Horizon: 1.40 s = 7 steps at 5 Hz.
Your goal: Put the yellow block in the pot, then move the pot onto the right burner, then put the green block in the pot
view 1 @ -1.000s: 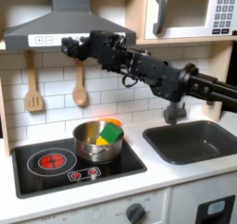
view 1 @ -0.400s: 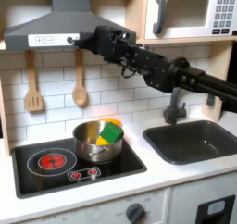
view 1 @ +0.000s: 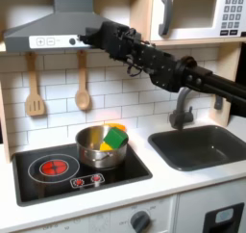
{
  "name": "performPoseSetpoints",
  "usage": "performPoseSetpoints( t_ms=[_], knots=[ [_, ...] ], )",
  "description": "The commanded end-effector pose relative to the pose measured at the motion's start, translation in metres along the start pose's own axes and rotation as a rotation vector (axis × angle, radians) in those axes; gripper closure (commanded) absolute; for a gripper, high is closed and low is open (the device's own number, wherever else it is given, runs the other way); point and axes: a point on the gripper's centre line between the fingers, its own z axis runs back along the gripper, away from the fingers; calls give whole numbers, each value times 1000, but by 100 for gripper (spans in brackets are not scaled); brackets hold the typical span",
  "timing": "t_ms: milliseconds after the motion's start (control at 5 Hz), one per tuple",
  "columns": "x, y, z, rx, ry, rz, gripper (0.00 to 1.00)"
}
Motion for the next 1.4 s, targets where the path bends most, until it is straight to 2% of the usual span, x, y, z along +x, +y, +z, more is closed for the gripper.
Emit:
performPoseSetpoints(
  t_ms=[0, 400, 600, 800, 1200],
  knots=[
    [-2, 2, 0, 8, 5, -1, 100],
    [-15, -5, 8, -7, 43, -8, 100],
    [-28, -5, 11, -8, 77, -2, 100],
    [-27, -13, 7, -29, 72, 2, 100],
    [-20, -10, 11, -19, 54, 2, 100]
  ],
)
